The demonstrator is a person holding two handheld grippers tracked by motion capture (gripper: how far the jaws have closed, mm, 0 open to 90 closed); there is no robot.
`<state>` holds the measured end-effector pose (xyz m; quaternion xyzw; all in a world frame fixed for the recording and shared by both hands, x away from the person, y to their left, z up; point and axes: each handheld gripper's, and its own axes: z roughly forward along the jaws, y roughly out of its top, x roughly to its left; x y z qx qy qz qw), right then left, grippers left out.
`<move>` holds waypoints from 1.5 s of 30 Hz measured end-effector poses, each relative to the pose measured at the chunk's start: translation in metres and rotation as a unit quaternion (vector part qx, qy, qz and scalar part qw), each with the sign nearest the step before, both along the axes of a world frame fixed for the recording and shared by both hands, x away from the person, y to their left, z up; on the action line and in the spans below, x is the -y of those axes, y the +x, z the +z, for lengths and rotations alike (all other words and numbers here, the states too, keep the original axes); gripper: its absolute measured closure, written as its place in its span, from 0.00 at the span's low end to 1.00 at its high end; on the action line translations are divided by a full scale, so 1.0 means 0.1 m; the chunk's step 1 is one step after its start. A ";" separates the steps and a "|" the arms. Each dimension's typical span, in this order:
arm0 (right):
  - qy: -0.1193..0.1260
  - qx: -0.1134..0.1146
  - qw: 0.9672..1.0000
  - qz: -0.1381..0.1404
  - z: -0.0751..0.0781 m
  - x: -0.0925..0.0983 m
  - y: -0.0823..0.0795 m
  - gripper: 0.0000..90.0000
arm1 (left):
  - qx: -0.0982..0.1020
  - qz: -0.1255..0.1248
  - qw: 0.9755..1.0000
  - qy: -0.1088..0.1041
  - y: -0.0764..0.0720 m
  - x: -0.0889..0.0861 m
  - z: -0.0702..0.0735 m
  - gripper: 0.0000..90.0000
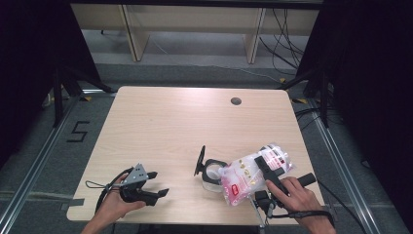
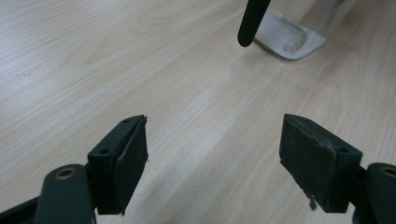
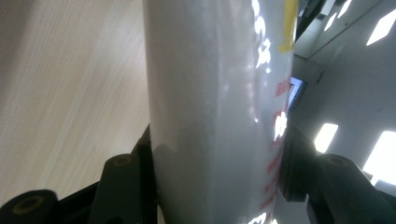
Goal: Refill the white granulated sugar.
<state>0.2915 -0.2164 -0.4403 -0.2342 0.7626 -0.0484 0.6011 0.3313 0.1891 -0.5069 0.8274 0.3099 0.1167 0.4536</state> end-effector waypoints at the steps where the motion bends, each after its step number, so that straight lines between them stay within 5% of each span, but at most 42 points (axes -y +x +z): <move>1: 0.003 0.001 1.000 -0.005 0.00 0.00 -0.01 0.54 | 0.002 0.001 1.000 -0.001 0.00 0.00 0.00 0.26; 8: -0.030 0.008 1.000 0.002 0.05 -0.03 -0.01 0.54 | 0.000 0.000 1.000 0.000 0.00 0.00 0.00 0.26; 26: -0.003 -0.001 1.000 -0.005 0.01 0.00 -0.01 0.55 | -0.002 0.000 1.000 0.005 0.00 -0.01 0.01 0.27; 45: -0.010 0.001 1.000 0.009 0.03 0.00 0.00 0.57 | 0.000 -0.001 1.000 0.004 0.00 -0.01 0.00 0.27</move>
